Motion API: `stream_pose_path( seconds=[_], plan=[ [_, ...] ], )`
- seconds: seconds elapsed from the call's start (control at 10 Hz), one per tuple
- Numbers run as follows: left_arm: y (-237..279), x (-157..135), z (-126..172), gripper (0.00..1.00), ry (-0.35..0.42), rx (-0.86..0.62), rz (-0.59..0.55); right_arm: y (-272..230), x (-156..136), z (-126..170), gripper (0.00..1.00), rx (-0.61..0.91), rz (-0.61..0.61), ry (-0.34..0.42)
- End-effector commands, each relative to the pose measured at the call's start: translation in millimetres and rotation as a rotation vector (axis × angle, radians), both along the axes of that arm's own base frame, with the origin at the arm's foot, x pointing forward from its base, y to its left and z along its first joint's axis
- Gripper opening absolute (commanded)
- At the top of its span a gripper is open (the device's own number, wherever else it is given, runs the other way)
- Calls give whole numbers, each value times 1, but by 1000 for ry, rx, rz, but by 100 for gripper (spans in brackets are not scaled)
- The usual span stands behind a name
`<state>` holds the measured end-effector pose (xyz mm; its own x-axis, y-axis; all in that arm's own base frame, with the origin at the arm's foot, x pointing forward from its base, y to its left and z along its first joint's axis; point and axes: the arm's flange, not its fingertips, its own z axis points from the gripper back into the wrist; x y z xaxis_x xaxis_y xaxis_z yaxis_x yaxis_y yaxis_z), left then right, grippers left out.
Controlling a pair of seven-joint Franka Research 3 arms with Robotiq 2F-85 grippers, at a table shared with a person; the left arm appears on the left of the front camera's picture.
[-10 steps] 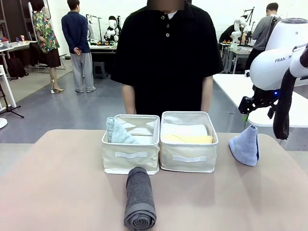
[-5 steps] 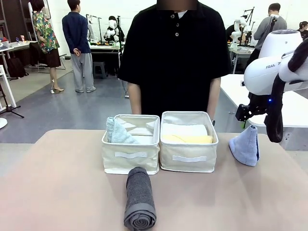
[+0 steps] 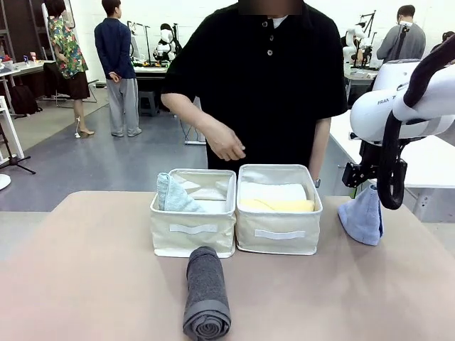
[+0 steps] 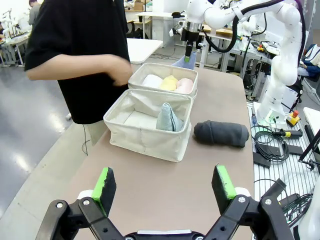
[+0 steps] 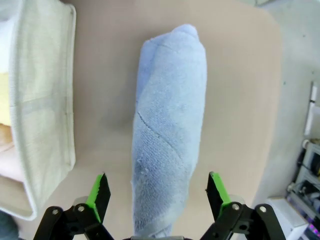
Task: Sort the towels based on their folding style.
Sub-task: Pick up another triangle-folded towel from the table and place it in the left Fabric basket.
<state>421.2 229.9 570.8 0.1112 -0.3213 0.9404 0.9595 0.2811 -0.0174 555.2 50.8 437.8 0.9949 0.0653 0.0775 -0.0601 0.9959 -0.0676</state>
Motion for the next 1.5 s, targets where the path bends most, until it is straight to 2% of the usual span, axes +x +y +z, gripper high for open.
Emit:
stream_pose_path(
  seconds=[0.0, 0.1, 0.2, 0.3, 0.5, 0.6, 0.8, 1.1, 1.2, 1.4],
  plan=[
    [-2, -1, 0, 100, -9, -2, 11, -8, 7, 5, 97, 60, 10, 54],
    [-2, -1, 0, 100, -9, -2, 11, -10, 6, 5, 41, 75, 27, 72],
    [-2, -1, 0, 100, -9, -2, 11, -12, 6, 5, 38, 73, 22, 76],
    [-2, -1, 0, 100, -9, -2, 11, -12, 6, 5, 0, 67, 22, 80],
    [-2, -1, 0, 100, -9, -2, 11, -12, 4, 5, 0, 52, 30, 88],
    [-2, -1, 0, 100, -9, -2, 11, -11, 3, 5, 18, 53, 38, 93],
    [-2, -1, 0, 100, -9, -2, 11, -11, 3, 5, 0, 54, 49, 98],
    [-2, -1, 0, 100, -9, -2, 11, -8, -7, 14, 0, 21, 95, 73],
    [-2, -1, 0, 100, -9, -2, 11, -7, -22, 30, 15, -1, 144, 47],
    [-2, -1, 0, 100, -9, -2, 11, 0, -81, 92, 15, -47, 301, 0]
  ],
)
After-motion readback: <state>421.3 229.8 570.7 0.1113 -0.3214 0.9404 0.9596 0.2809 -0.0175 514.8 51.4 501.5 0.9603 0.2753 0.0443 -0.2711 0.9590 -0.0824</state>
